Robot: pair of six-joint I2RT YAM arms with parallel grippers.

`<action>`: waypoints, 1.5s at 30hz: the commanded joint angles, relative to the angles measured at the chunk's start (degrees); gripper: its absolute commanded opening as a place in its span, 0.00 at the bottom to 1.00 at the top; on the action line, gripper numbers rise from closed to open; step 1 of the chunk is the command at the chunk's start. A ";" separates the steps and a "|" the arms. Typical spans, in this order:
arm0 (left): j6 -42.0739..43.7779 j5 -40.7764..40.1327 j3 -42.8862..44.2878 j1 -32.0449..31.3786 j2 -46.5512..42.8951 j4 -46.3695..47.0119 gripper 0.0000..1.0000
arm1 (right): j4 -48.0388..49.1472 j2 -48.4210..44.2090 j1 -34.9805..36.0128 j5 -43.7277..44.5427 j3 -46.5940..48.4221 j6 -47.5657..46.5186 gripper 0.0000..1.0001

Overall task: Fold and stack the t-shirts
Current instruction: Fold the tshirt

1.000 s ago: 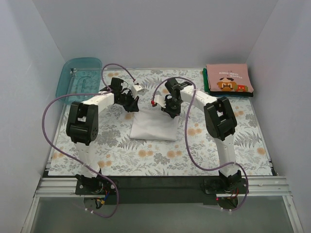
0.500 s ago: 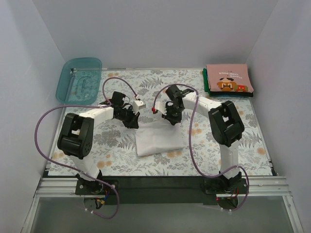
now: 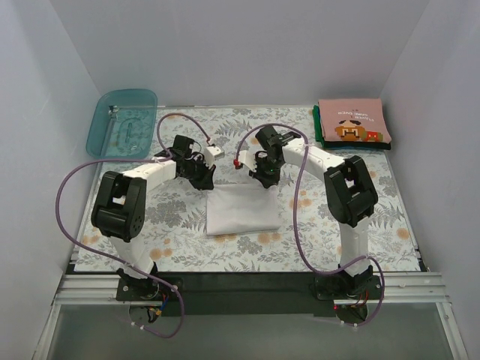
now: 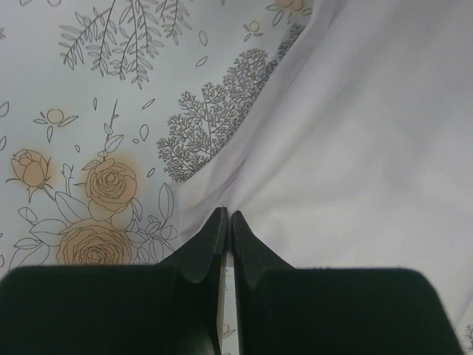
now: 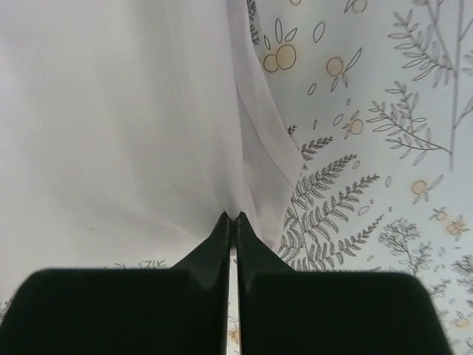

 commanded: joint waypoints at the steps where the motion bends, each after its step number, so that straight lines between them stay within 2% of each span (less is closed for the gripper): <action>1: -2.38 -2.79 1.88 0.71 1.71 3.85 0.00 | -1.02 3.54 -0.66 0.85 1.60 0.78 0.01; 3: -3.96 -3.24 2.23 0.98 2.58 5.61 0.01 | -0.58 4.33 -1.45 1.20 2.65 1.49 0.03; 4: -4.23 -3.50 2.75 1.15 2.68 5.79 0.08 | -0.49 4.50 -1.72 2.08 4.57 2.88 0.12; 6: -6.16 -4.03 3.20 1.24 2.24 6.32 0.15 | -0.23 4.60 -3.04 2.52 6.60 5.25 0.30; 7: -7.39 -5.42 3.37 1.42 1.80 7.10 0.28 | 0.03 4.42 -4.08 2.96 8.79 6.23 0.37; 8: -8.36 -6.05 3.55 1.59 1.19 7.37 0.34 | 0.12 3.46 -4.62 2.96 9.77 7.11 0.43; 9: -9.32 -6.40 3.81 1.85 -0.38 7.55 0.36 | 0.21 2.84 -5.06 2.96 10.74 9.38 0.53; 12: -15.55 -4.74 3.99 4.05 -4.08 7.82 0.41 | 0.39 -0.32 -6.99 2.70 13.64 15.52 0.65; 15: -22.76 1.48 1.62 5.02 -9.53 7.64 0.44 | 0.30 -4.10 -9.10 -3.60 13.04 23.51 0.76; 16: -24.17 4.46 0.92 5.02 -11.28 6.68 0.44 | 0.47 -5.06 -9.80 -11.72 11.38 25.38 0.77; 17: -28.71 7.28 -1.18 5.02 -12.26 6.67 0.44 | 0.39 -6.55 -9.81 -15.63 9.88 26.87 0.77; 18: -30.50 13.75 -2.33 5.02 -12.79 6.67 0.48 | 0.39 -6.92 -9.63 -19.24 6.65 29.24 0.76; 19: -32.95 15.81 -3.73 4.76 -13.23 7.98 0.51 | 0.56 -7.09 -9.28 -26.41 5.22 30.22 0.76; 21: -39.55 20.11 -6.89 4.58 -13.23 9.30 0.51 | 0.83 -6.13 -8.93 -32.17 2.85 31.72 0.74; 22: -41.74 20.40 -8.13 4.49 -13.06 12.27 0.51 | 1.87 -5.61 -8.75 -36.80 1.01 32.25 0.74; 25: -47.29 21.63 -10.95 4.49 -10.25 15.54 0.49 | 3.46 -1.48 -8.66 -42.19 -0.42 34.88 0.72; 31: -52.31 18.65 -9.90 4.67 1.08 21.60 0.48 | 10.74 7.66 -10.41 -40.02 -0.94 39.54 0.70; 33: -52.49 16.98 -7.89 5.11 4.42 23.37 0.48 | 13.74 10.91 -11.65 -38.35 -0.25 40.95 0.70; 38: -51.00 15.14 0.97 7.48 15.49 23.38 0.51 | 13.92 17.33 -14.55 -32.99 6.78 40.07 0.71; 40: -50.91 15.65 3.54 8.97 16.56 21.89 0.54 | 13.75 17.78 -15.34 -32.81 9.68 40.60 0.74; 42: -50.47 17.76 5.65 9.76 15.43 20.39 0.60 | 13.48 15.68 -15.87 -33.51 10.30 41.74 0.81; 43: -50.29 18.72 5.66 10.03 14.03 19.08 0.63 | 13.40 14.19 -16.22 -34.12 9.96 42.00 0.90; 45: -50.90 22.05 4.09 10.03 8.59 17.93 0.69 | 13.66 7.87 -16.40 -34.30 8.03 42.53 0.98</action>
